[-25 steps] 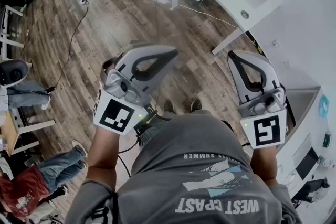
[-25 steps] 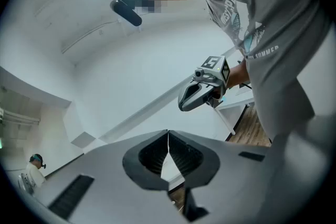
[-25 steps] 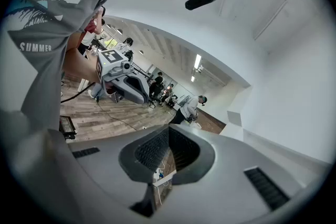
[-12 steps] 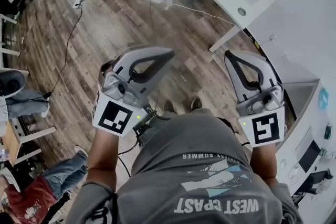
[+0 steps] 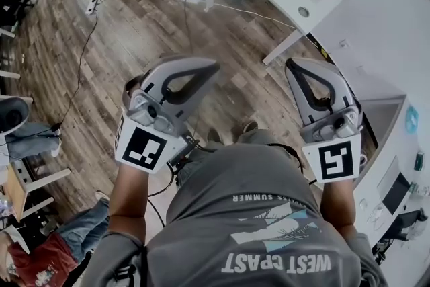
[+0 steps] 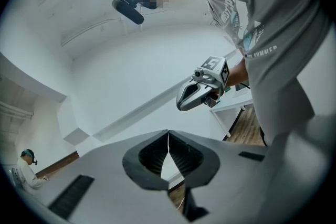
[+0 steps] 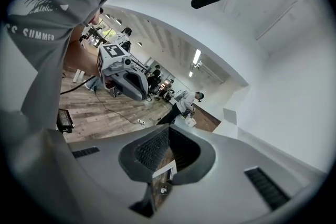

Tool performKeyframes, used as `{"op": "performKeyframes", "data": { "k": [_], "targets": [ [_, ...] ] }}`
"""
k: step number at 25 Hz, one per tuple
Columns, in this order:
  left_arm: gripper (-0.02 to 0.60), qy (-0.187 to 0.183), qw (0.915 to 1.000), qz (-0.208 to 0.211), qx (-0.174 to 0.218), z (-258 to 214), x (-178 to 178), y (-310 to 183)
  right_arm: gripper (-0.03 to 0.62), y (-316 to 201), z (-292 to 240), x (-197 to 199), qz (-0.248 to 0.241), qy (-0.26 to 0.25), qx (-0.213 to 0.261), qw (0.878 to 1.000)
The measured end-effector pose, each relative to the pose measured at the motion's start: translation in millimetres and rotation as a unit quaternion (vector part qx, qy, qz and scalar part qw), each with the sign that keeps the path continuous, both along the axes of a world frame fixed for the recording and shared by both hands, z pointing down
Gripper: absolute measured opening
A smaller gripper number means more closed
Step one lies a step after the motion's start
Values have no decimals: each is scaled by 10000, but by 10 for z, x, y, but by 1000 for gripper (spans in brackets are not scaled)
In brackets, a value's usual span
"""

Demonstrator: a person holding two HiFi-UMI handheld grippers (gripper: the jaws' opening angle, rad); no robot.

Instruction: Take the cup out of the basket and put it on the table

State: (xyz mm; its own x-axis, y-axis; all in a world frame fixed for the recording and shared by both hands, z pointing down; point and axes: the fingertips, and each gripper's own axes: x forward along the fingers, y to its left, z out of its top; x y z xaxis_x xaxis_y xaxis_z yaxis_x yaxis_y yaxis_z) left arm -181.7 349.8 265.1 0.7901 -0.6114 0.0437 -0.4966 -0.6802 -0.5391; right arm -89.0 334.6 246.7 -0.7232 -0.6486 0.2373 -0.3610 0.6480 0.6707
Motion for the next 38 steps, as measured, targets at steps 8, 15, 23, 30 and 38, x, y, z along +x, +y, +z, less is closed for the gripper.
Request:
{"op": "performKeyframes", "data": {
  "k": [8, 15, 23, 30, 38],
  "targets": [
    [15, -154, 9999, -31, 16, -95, 434, -248, 12, -271, -33, 477, 24, -90, 31, 10000],
    [15, -441, 9990, -80, 4, -119, 971, -549, 11, -556, -25, 1004, -92, -354, -5, 9993],
    [15, -649, 9978, -92, 24, -123, 1431, -757, 12, -788, 19, 1385, -235, -552, -64, 9982],
    [15, -636, 9980, -44, 13, -132, 1421, -941, 11, -955, 41, 1380, -173, -575, -131, 9981],
    [15, -412, 9989, 205, 49, -123, 1126, -1425, 12, -1343, 32, 1096, 101, -378, -147, 9991]
  ]
}}
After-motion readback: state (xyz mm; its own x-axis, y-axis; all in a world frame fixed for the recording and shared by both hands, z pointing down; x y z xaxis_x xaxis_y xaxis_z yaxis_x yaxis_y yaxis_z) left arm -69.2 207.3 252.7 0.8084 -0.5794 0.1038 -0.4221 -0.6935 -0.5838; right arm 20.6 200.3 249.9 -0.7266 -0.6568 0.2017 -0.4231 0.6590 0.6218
